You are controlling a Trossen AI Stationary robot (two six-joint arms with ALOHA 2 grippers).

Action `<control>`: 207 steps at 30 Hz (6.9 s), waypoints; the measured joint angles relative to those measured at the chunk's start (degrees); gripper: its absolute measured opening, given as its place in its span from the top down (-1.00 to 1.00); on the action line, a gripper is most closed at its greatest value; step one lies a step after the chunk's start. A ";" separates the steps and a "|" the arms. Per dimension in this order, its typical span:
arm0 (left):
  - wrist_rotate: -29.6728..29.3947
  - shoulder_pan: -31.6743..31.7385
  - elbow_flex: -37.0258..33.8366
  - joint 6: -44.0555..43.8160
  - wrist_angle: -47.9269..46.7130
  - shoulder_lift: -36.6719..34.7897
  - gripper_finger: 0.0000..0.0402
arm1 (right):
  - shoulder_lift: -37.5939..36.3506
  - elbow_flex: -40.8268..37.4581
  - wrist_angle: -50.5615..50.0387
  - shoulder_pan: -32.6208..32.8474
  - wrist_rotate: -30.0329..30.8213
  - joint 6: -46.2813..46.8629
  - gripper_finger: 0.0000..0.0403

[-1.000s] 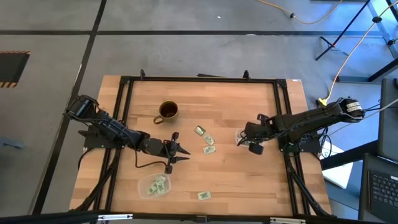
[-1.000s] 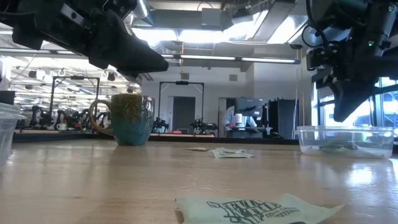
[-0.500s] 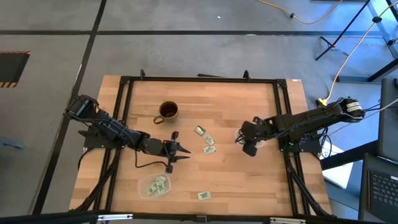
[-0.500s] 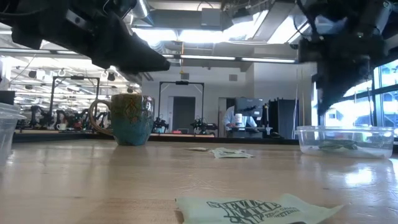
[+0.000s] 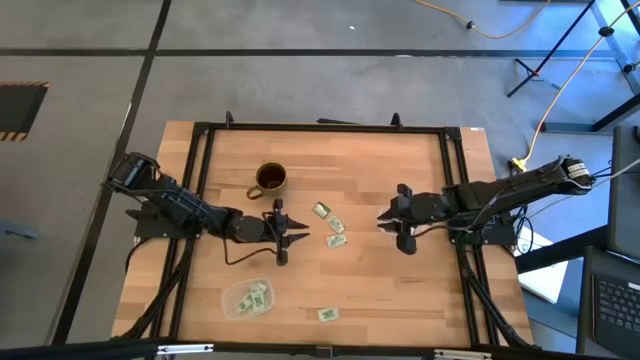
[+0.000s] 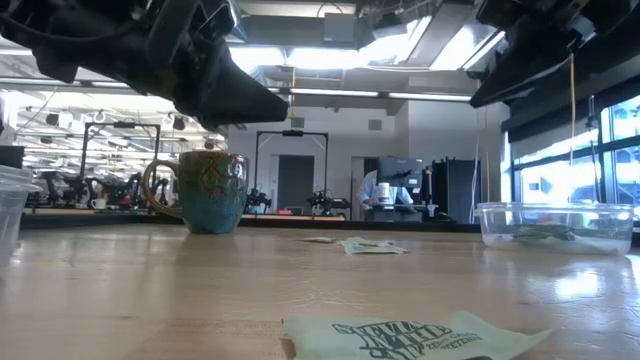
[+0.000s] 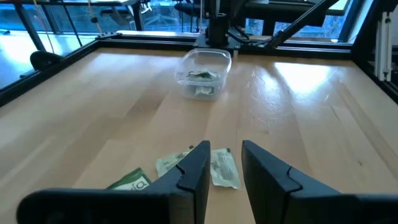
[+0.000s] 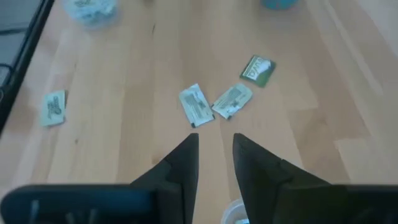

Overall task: Pick and place Stevia / Truvia into bins
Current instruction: Put the stevia packet into the bottom transparent container

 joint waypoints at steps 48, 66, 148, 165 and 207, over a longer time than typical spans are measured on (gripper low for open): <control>29.12 -1.81 30.60 13.51 -32.59 15.61 0.57 | 1.02 0.02 2.06 0.09 0.15 -8.12 0.49; 28.68 -9.70 53.77 17.61 -56.53 31.26 0.57 | 1.00 0.02 2.00 0.07 0.15 -9.25 0.49; 13.23 -29.51 50.15 -71.88 -97.49 21.64 0.99 | 1.00 0.02 1.71 0.13 0.09 -9.19 0.49; 16.00 -29.40 44.03 -70.16 -95.85 21.64 0.71 | 1.00 0.02 1.77 0.13 0.11 -9.19 0.49; -7.13 -20.48 8.47 -23.09 -34.22 -10.95 0.63 | 23.24 0.02 27.51 0.17 -4.57 -21.06 0.49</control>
